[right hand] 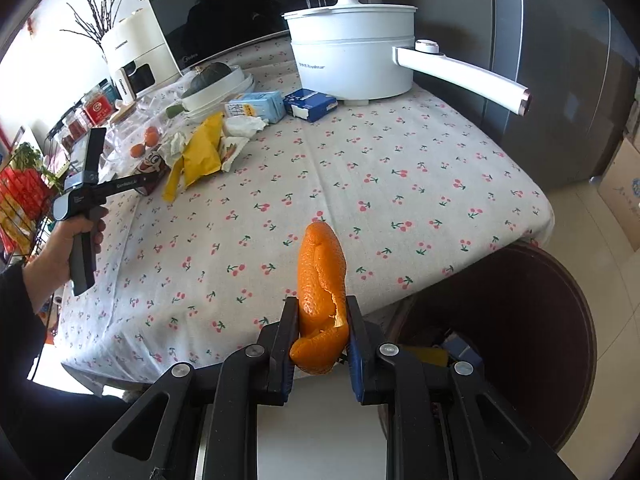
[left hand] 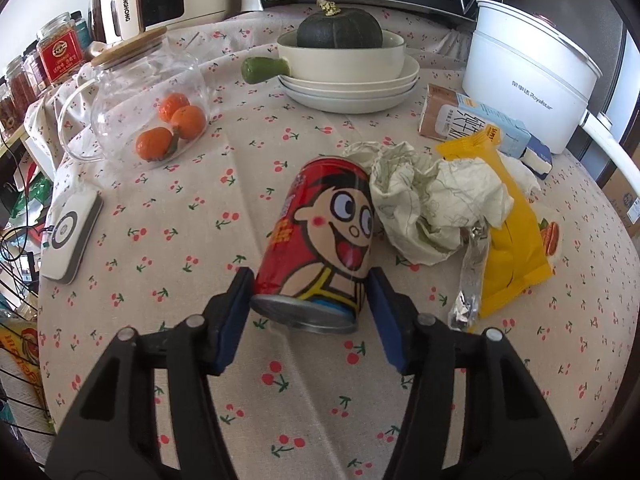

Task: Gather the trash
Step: 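Grasp the cartoon-printed red can with the left tool while the right tool holds the peel over the bin, then carry the red can into the bin with the left tool while the right tool releases the orange peel there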

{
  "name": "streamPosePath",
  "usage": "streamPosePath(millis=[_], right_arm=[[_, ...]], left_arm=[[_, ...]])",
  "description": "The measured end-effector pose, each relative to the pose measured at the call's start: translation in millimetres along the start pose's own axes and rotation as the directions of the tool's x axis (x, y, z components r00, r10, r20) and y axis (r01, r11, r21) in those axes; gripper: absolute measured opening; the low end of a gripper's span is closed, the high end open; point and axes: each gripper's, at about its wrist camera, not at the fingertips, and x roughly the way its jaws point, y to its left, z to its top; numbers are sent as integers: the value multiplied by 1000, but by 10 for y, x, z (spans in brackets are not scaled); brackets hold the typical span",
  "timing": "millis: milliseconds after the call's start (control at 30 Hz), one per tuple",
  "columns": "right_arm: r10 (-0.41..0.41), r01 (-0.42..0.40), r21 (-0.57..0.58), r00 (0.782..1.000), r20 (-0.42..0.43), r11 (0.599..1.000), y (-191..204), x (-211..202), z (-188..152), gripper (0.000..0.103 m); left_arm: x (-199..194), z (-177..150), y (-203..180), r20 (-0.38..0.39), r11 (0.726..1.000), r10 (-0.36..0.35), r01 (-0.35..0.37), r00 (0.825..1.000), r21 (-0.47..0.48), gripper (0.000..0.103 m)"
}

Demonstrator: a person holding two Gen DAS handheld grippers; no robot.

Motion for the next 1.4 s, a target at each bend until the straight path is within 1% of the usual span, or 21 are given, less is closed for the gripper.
streamPosePath(millis=[100,267,367,467,533,733,967,1167,1300,1400], right_arm=[[-40,40,16,999,22,999,-94,-56,0,22],[-81,77,67,995,65,995,-277,-203,33,22],[-120,112,74,987,106,991,-331,-321,32,22],[-150,142,63,977,150,988,-340,-444,2,22],[-155,147,60,974,165,987,-341,-507,-31,22],[-172,165,53,970,173,985,-370,-622,-159,22],[-194,185,68,965,177,980,-484,-735,-253,22],[-220,208,86,961,170,974,-626,-778,-335,23],[-240,225,104,958,155,969,-744,-778,-400,23],[-253,237,124,957,139,964,-846,-771,-451,23]], left_arm=[[-170,-79,-41,2,1000,-5,5,1000,18,58],[-593,-180,-170,43,998,1,-4,999,70,57],[-830,-260,-278,58,995,-1,-5,998,96,56],[-1036,-339,-394,61,995,-22,16,998,95,55],[-1154,-399,-501,66,994,-51,44,997,98,55],[-1467,-556,-918,81,981,-152,140,985,135,55],[-1671,-722,-1519,73,942,-279,258,958,215,55],[-1714,-806,-1989,46,902,-358,333,933,274,55],[-1704,-839,-2275,20,872,-408,384,913,304,55],[-1683,-876,-2494,-9,845,-453,432,891,315,55]])
